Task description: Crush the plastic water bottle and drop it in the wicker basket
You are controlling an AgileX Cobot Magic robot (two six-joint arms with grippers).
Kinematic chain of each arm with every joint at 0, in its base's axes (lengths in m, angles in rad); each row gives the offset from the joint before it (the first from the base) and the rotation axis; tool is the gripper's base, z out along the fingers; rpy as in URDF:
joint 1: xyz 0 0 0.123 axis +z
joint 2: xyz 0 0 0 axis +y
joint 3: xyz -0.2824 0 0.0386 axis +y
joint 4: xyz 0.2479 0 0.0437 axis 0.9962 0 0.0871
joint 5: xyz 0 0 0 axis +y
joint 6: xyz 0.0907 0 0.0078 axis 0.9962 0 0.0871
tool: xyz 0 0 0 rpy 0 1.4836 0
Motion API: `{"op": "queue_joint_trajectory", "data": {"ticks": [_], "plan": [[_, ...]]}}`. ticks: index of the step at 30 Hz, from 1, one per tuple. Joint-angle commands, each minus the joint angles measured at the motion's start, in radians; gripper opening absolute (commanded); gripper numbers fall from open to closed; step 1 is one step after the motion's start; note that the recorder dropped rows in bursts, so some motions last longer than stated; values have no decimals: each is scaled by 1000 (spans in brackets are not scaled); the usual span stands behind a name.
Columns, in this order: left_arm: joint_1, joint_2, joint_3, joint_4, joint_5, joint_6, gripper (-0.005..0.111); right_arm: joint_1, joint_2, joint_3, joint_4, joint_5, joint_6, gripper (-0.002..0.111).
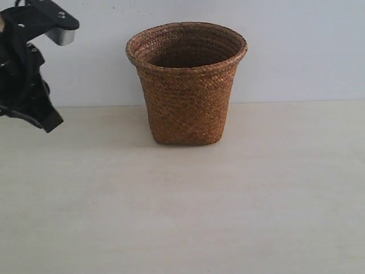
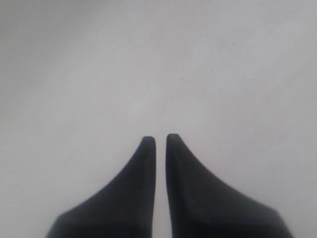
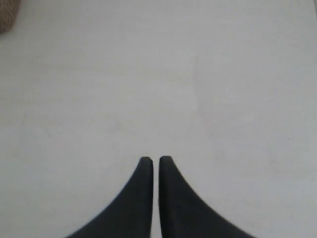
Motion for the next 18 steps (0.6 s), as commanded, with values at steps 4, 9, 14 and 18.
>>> {"op": "queue_joint_trajectory", "data": {"ticks": [4, 9, 14, 18], "plan": [[-8, -291, 296, -9, -216, -79, 4, -5, -303, 204, 8, -259, 19, 0], [-8, -466, 443, -9, -308, -133, 4, -5, -492, 330, 29, -381, 23, 0], [-8, -647, 556, -17, -400, -159, 4, -5, -668, 423, 29, -449, 51, 0], [-8, -801, 640, -17, -451, -191, 4, -5, -826, 470, 51, -464, 57, 0]]}}
